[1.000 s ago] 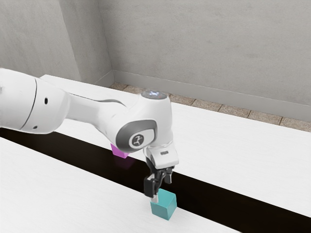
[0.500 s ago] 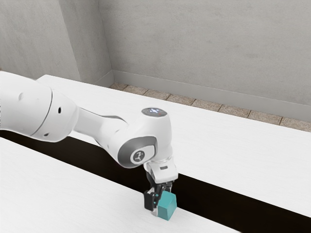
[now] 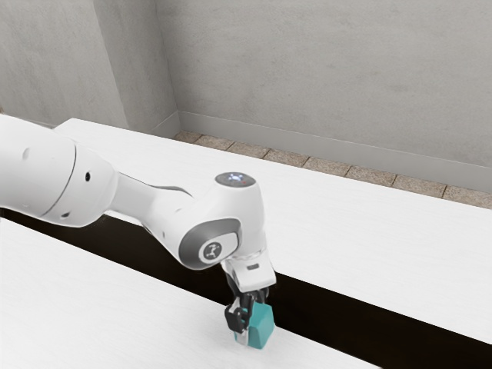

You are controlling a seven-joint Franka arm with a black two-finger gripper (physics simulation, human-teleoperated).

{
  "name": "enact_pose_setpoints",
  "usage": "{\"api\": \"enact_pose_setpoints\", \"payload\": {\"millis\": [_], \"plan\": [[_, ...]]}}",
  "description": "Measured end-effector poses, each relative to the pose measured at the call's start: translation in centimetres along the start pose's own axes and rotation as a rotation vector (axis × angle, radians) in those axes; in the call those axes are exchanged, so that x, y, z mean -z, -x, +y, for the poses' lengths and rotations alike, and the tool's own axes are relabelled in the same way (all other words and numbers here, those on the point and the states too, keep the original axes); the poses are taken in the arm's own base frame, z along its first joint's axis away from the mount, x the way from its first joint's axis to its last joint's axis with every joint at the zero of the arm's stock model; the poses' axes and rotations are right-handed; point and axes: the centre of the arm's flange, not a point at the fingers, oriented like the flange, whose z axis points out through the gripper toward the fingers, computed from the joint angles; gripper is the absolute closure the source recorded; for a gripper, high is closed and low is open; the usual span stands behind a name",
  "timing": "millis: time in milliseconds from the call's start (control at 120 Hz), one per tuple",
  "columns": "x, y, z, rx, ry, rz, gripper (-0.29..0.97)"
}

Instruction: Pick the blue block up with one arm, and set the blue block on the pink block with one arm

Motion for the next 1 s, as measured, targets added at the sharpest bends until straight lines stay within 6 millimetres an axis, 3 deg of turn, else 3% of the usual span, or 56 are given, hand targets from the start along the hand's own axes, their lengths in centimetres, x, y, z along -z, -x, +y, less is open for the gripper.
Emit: {"api": "enact_pose_setpoints", "payload": {"millis": [125,383,450,617,817,908,1000], "plan": [[4.2,-0.2,1.0,-0.015,-0.081,0.006,0.42],[9.5,0.8,1.5,-0.004,-0.146,0.013,0.28],[10.3,1.7,1.2,0.004,-0.145,0.012,0.29],[13.1,5.2,0.1,0.039,-0.144,0.003,0.3],[15.2,9.4,-2.1,0.063,-0.108,-0.009,0.3],[15.3,11.6,-3.3,0.064,-0.073,-0.014,0.3],[15.8,16.0,-5.0,0.101,-0.054,-0.009,0.3]]}}
